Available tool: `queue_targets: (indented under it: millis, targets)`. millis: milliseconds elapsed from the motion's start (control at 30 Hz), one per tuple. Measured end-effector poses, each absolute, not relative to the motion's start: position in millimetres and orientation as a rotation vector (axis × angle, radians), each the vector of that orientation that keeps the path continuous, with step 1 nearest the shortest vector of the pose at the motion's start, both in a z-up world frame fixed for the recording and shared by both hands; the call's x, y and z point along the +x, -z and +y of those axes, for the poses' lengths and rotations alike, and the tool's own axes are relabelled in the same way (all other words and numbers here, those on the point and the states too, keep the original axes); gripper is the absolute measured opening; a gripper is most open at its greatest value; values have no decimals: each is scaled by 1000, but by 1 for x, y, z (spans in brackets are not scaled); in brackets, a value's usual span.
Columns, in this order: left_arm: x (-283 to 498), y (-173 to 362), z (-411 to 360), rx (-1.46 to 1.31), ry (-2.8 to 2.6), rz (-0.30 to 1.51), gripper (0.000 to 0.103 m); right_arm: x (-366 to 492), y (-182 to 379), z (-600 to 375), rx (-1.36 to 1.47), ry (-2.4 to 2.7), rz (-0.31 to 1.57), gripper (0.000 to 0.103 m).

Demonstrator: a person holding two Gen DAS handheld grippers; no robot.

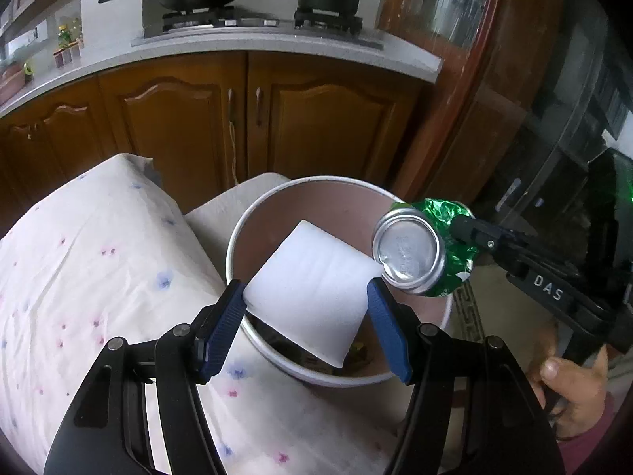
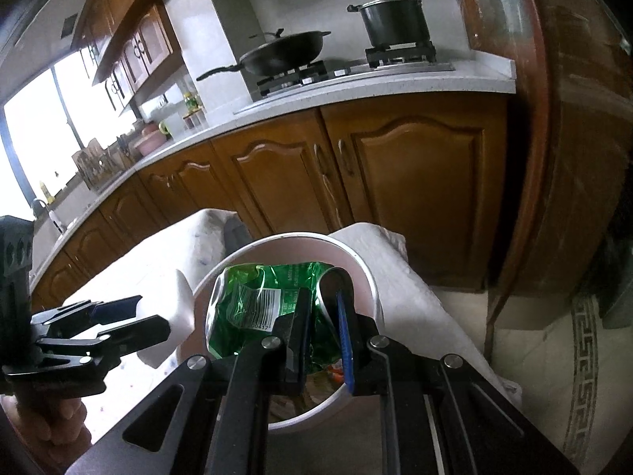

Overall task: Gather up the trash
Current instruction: 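Open both tools to drop the sponge and can into the bin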

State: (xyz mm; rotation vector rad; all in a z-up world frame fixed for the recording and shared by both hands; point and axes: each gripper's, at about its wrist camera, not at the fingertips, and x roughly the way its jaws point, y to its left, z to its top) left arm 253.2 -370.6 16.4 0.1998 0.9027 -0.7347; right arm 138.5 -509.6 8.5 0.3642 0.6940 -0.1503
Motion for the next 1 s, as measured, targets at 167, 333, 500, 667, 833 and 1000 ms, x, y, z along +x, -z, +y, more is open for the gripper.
queue_targets:
  millis: [167,333,500,667,833,1000]
  targets:
    - [260,-10,-377,213,725,919,63,144,-5,-509,342,151,715,13]
    - [263,-6,-384,234,718,923,63,151,0,-511,333,151,741,13]
    - [262,-3,-391,254,718,928,64,155,2,-511,328,151,756,13]
    - [265,1,-394,262,717,948,68,160,5,-512,334,153,766,13]
    - [266,0,-388,239,705,957,69,161,7,-516,379,143,766,17]
    - [260,-3,-380,218,696,946,70,151,5,-521,428,141,731,37]
